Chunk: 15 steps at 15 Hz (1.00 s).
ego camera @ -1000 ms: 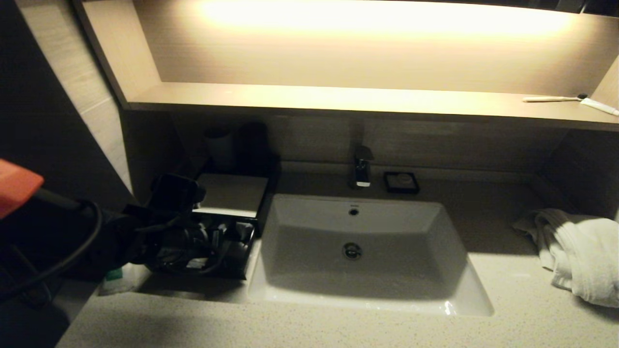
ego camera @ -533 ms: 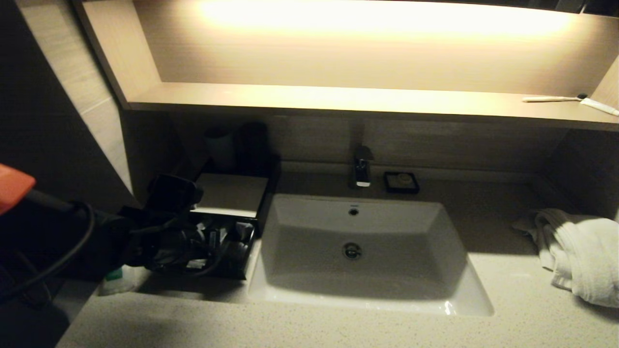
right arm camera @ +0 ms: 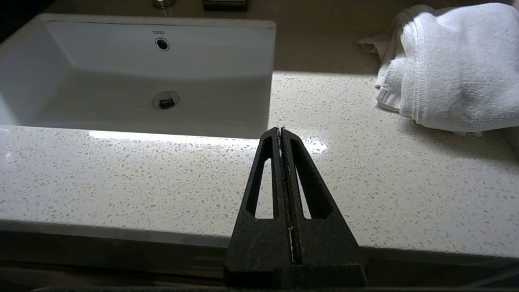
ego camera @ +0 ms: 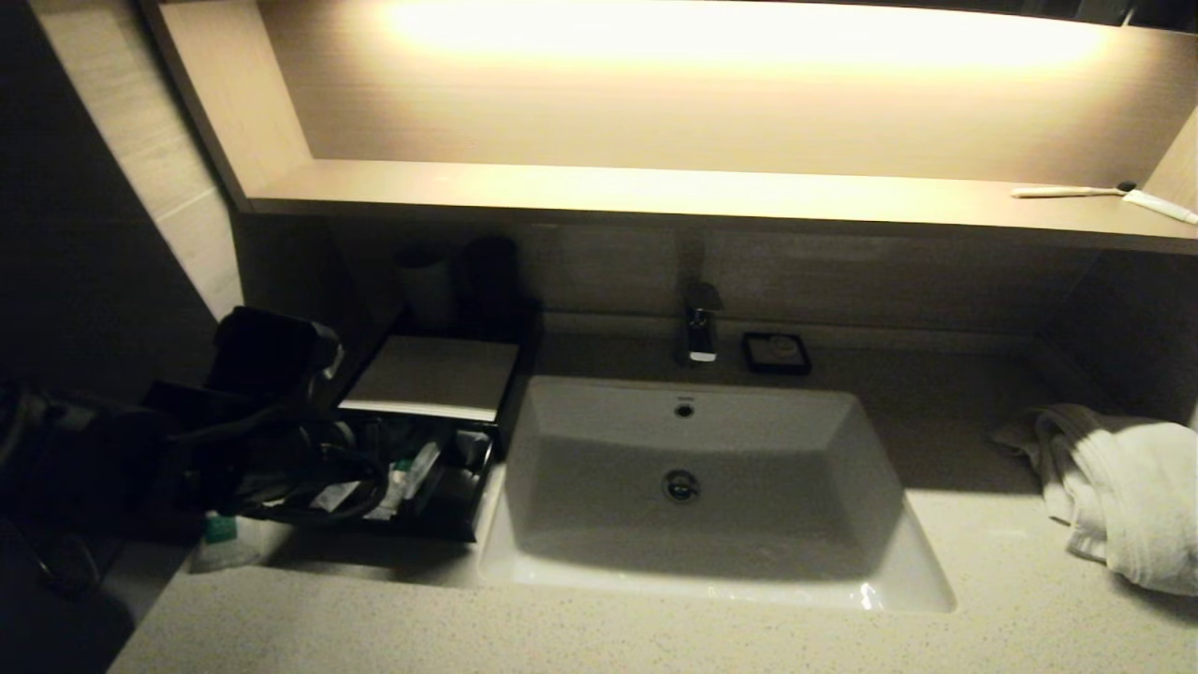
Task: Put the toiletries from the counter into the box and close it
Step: Place the bathroom toiletry into the drawer, then pick up the bathroom toiletry
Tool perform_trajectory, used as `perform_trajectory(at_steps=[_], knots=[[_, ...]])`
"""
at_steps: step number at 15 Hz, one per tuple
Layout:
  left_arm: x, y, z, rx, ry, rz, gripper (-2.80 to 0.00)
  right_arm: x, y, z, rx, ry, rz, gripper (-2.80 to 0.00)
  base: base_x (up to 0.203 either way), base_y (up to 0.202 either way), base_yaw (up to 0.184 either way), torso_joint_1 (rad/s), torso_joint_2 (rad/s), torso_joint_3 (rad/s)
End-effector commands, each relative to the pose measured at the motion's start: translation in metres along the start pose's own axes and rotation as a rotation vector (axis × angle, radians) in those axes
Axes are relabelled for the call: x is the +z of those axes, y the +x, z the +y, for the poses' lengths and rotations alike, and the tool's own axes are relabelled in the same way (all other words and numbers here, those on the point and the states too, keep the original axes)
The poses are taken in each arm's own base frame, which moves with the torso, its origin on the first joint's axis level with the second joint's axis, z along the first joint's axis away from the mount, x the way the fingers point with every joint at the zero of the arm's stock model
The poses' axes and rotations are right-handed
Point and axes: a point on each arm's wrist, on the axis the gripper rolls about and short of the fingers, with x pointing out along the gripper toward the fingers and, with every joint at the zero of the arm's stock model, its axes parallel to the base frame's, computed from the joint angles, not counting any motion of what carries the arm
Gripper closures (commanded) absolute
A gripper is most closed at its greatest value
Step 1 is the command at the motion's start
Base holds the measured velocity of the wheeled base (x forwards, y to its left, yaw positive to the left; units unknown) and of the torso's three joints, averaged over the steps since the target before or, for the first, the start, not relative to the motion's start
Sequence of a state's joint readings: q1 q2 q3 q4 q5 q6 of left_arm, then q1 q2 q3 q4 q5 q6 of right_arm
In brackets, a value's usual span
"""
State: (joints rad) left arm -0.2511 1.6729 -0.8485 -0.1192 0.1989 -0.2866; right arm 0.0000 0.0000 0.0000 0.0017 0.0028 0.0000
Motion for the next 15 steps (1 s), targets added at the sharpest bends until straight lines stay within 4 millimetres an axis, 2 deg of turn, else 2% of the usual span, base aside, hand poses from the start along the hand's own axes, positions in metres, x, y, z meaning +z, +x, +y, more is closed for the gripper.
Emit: perform_trajectory(at_steps=[1,3,4,6,9,15], knots=[[0.01,-0.022,0.019,0.038,-0.055,-0.063,-2.8,0.0,0.0,0.0,0.0,0.0,0.0,0.0,0.0,0.0,0.0,0.0,0.0,0.0],[0.014,-0.033,0.031,0.067,-0.086,-0.093,-2.8,0.0,0.0,0.0,0.0,0.0,0.0,0.0,0.0,0.0,0.0,0.0,0.0,0.0],[0.017,-0.038,0.04,0.091,-0.106,-0.11,0.0,0.0,0.0,0.0,0.0,0.0,0.001,0.0,0.0,0.0,0.0,0.0,0.0,0.0],[0.019,-0.043,0.052,0.132,-0.127,-0.117,0.0,0.0,0.0,0.0,0.0,0.0,0.0,0.0,0.0,0.0,0.0,0.0,0.0,0.0],[0.017,-0.038,0.07,0.193,-0.164,-0.085,0.0,0.0,0.0,0.0,0.0,0.0,0.0,0.0,0.0,0.0,0.0,0.0,0.0,0.0],[0.006,-0.002,0.102,0.299,-0.176,0.03,0.0,0.0,0.0,0.0,0.0,0.0,0.0,0.0,0.0,0.0,0.0,0.0,0.0,0.0]])
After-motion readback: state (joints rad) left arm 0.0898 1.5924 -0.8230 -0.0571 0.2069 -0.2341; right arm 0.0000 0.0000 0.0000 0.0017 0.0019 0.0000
